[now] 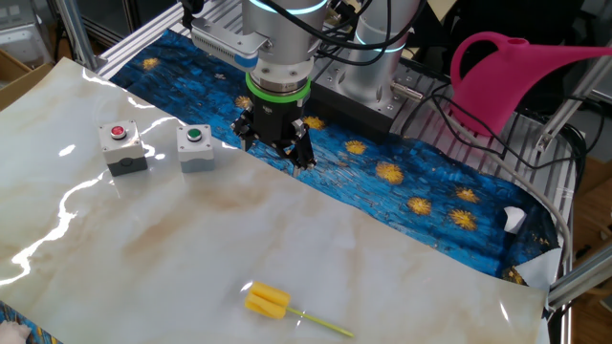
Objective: Scrub the table with a brush
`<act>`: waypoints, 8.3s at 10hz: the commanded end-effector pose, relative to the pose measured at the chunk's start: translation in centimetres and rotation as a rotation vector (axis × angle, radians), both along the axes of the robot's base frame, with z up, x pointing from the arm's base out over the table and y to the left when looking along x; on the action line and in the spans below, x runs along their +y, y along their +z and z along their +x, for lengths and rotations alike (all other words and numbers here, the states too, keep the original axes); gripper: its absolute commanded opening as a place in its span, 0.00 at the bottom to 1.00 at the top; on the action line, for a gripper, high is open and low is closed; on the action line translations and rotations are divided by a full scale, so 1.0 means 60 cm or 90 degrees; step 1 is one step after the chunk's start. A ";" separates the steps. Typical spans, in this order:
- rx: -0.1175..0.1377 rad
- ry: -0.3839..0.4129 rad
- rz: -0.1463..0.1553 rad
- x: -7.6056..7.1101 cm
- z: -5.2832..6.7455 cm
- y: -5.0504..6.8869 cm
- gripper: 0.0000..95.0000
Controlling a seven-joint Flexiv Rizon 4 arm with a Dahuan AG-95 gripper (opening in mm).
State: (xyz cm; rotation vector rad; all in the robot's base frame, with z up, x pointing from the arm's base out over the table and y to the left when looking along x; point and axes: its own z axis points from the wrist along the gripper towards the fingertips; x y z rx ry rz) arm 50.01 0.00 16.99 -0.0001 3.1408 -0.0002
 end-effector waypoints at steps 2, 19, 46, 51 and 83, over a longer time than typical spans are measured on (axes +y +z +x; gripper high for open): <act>-0.019 -0.096 0.008 0.000 0.000 0.000 0.00; -0.011 -0.187 0.017 0.009 0.006 -0.023 0.00; 0.013 -0.444 -0.015 0.152 0.054 -0.121 0.00; 0.015 -0.426 -0.028 0.152 0.055 -0.121 0.00; 0.056 -0.661 0.002 0.258 0.110 -0.141 0.20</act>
